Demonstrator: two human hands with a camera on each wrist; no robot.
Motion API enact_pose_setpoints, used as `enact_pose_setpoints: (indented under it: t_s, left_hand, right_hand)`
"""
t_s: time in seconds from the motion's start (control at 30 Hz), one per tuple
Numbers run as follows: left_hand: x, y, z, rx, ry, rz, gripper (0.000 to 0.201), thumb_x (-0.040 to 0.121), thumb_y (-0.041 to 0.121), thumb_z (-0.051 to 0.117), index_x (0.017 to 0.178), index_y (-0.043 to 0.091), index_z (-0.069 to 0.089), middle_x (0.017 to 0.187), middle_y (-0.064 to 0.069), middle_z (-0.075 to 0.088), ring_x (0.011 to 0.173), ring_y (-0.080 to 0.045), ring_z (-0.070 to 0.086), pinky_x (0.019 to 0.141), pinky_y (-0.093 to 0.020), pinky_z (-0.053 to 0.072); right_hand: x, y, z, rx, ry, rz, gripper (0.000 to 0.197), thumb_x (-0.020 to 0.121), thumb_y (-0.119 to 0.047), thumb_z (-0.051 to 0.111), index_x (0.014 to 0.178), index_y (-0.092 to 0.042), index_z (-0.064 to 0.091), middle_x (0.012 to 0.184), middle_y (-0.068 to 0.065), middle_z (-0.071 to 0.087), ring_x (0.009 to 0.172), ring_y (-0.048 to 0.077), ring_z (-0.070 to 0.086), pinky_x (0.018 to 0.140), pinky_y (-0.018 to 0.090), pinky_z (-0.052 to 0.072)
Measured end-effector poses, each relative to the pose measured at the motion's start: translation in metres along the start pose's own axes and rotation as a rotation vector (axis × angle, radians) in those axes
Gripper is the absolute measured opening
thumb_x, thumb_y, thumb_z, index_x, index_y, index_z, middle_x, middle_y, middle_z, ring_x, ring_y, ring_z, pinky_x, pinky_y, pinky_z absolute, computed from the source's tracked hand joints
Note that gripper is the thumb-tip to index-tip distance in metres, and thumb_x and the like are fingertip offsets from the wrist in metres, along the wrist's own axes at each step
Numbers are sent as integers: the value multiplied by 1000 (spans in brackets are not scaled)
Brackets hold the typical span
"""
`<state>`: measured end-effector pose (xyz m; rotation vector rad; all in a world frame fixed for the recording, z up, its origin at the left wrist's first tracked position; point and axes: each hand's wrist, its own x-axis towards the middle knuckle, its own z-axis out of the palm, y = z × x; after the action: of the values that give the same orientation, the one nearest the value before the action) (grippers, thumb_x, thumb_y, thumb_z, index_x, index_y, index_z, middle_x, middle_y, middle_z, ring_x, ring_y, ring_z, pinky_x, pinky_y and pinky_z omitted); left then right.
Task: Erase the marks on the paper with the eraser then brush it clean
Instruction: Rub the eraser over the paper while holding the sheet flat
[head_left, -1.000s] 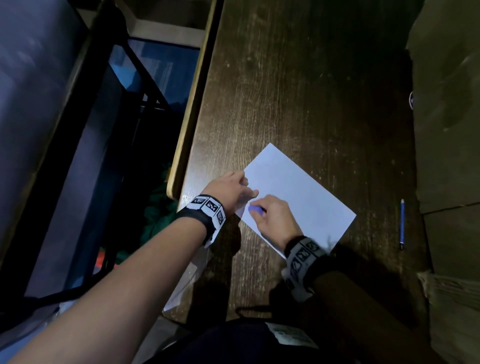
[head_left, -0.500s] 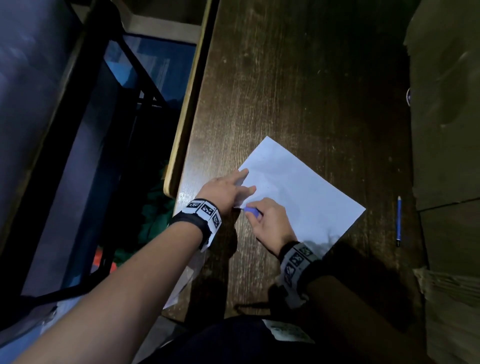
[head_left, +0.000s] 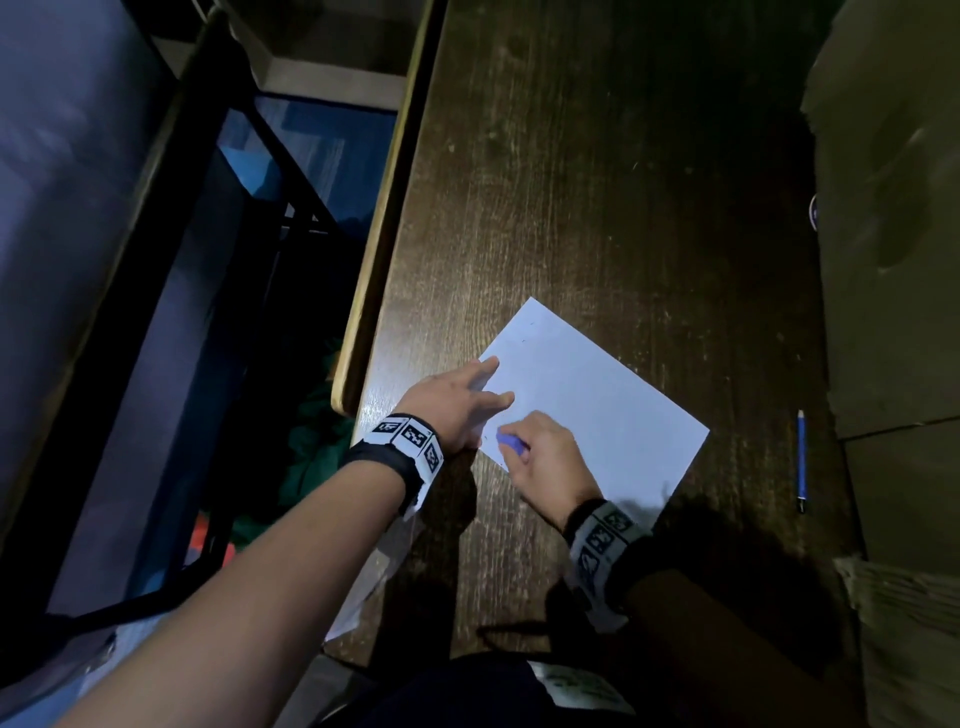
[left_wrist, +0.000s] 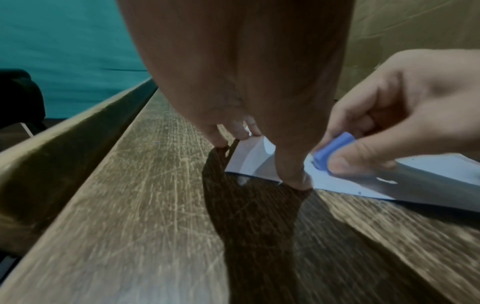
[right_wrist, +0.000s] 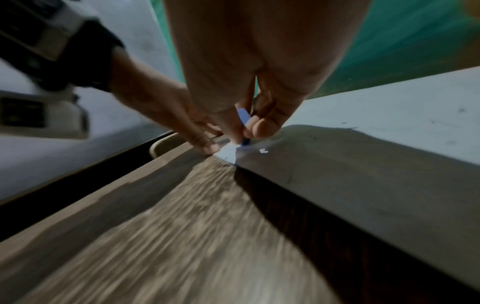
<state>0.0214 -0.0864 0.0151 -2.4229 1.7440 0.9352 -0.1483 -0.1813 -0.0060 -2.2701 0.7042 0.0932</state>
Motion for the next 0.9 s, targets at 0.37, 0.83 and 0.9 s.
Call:
enact_pose_setpoints:
  t_s: [0.37, 0.83, 0.9]
  left_hand:
    - [6, -1, 9, 8, 4, -5, 75, 91, 33, 74, 154, 43, 34, 170, -1, 2, 153, -20, 19, 109, -37, 39]
    - [9, -4, 5, 33, -42, -9, 82, 91, 39, 70, 158, 42, 22, 170, 0, -4, 153, -20, 19, 110, -36, 37]
    - [9, -4, 4, 55, -74, -9, 89, 86, 56, 71, 157, 44, 21, 169, 1, -6, 153, -19, 13, 115, -39, 33]
  right_hand:
    - [12, -1, -7, -6, 26, 23, 17, 92, -27, 61, 106, -24, 71, 93, -3, 59, 85, 13, 58, 80, 30, 50]
    - [-5, 10, -2, 128, 2, 96, 16, 82, -38, 67, 95, -32, 73, 88, -14, 67, 83, 4, 62, 81, 34, 55]
    - [-11, 17, -8, 175, -96, 136, 10, 79, -31, 74, 89, -29, 75, 84, -13, 71, 80, 4, 65, 81, 33, 55]
